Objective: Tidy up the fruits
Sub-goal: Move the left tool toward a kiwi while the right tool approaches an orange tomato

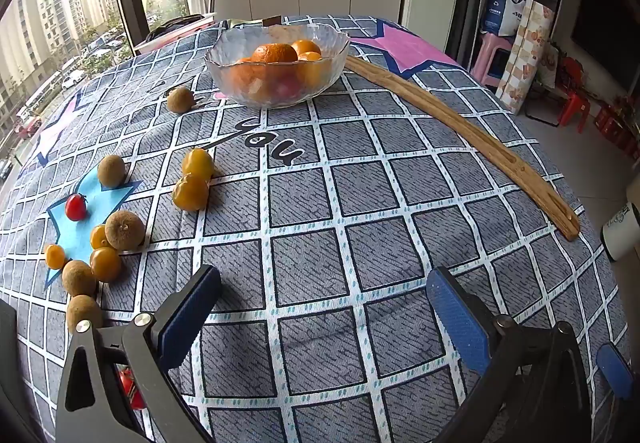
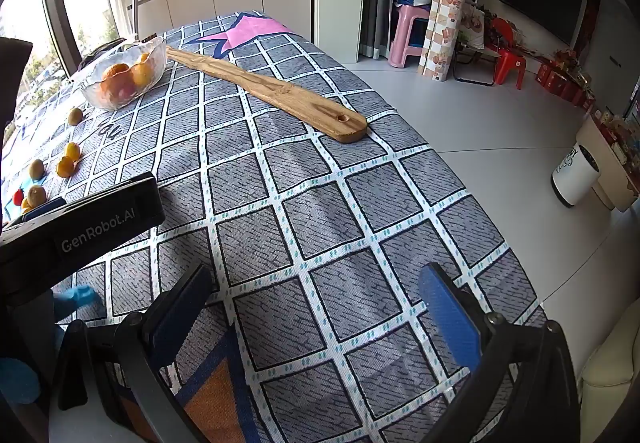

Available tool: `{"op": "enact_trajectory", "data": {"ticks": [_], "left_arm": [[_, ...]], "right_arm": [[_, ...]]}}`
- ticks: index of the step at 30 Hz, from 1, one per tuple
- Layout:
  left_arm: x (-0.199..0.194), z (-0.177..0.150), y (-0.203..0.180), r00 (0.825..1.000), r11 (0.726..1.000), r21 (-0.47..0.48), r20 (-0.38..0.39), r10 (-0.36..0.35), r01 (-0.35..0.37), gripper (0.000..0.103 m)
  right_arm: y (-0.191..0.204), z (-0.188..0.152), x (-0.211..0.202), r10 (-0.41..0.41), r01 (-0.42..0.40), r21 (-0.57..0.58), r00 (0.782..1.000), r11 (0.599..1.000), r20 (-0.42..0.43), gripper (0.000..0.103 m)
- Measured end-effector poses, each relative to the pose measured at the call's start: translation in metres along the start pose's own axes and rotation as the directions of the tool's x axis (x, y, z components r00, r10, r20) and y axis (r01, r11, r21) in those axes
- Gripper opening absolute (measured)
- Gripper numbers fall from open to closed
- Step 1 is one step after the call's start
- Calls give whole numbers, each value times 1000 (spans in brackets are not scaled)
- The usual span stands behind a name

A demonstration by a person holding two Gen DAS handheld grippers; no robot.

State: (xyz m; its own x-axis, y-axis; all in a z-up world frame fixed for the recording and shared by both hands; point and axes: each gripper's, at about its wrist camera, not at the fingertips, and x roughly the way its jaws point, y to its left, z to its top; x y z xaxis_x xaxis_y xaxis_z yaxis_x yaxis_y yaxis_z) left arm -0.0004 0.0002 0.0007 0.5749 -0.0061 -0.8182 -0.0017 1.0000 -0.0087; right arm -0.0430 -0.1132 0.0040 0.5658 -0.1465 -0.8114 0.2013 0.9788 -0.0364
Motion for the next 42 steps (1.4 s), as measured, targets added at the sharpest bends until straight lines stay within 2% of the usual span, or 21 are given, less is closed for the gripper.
{"op": "enact_trajectory", "data": {"ticks": [2, 3, 6, 8, 10, 12, 15, 19, 22, 26, 28, 33, 38, 42], "left_arm": [[-8, -1, 2, 1000, 1000, 6, -15, 2, -2, 103], [-19, -2, 6, 1000, 1000, -3, 9, -9, 9, 103], [-71, -3, 17, 992, 999, 16, 120, -34, 32, 103], [-107, -12, 39, 980, 998, 35, 190, -54, 48, 103], [-132, -22, 61, 973, 997, 31, 218, -78, 73, 103], [-148, -38, 78, 974, 996, 21, 212, -84, 81, 103], [-165, -76, 106, 980, 999, 13, 192, -50, 48, 103], [-166, -130, 134, 991, 1000, 14, 130, 13, -15, 103], [-163, -164, 156, 996, 999, -23, 84, 28, -26, 103], [-159, -188, 177, 997, 997, -79, 69, 24, -18, 103], [-160, -195, 179, 994, 998, -45, 93, 58, -54, 103], [-161, -202, 184, 993, 998, -16, 101, 60, -58, 103], [-163, -203, 189, 995, 998, -28, 79, 58, -55, 103], [-175, -208, 185, 994, 998, -62, 105, 38, -32, 103]], "right_arm": [[0, 0, 0, 2, -2, 4, 1000, 1000, 2, 103], [0, 0, 0, 2, -2, 1, 1000, 1000, 2, 103], [-2, -1, -2, -4, 4, -15, 1000, 1000, -21, 103], [0, -3, -10, -45, 43, -40, 999, 998, -30, 103], [2, -11, -25, -16, 16, -80, 1000, 997, 8, 103], [8, -21, -44, 30, -26, -129, 999, 991, 31, 103], [19, -34, -68, 117, -110, -178, 993, 978, 28, 103], [26, -62, -99, 212, -207, -215, 977, 954, 0, 103], [36, -77, -110, 219, -221, -250, 975, 943, -37, 103], [45, -103, -122, 248, -263, -255, 965, 931, -89, 103], [47, -112, -128, 264, -283, -245, 959, 927, -106, 103], [48, -126, -138, 291, -310, -228, 950, 923, -111, 103], [49, -134, -148, 314, -329, -208, 944, 921, -102, 103], [53, -141, -151, 324, -347, -214, 937, 913, -132, 103]]}}
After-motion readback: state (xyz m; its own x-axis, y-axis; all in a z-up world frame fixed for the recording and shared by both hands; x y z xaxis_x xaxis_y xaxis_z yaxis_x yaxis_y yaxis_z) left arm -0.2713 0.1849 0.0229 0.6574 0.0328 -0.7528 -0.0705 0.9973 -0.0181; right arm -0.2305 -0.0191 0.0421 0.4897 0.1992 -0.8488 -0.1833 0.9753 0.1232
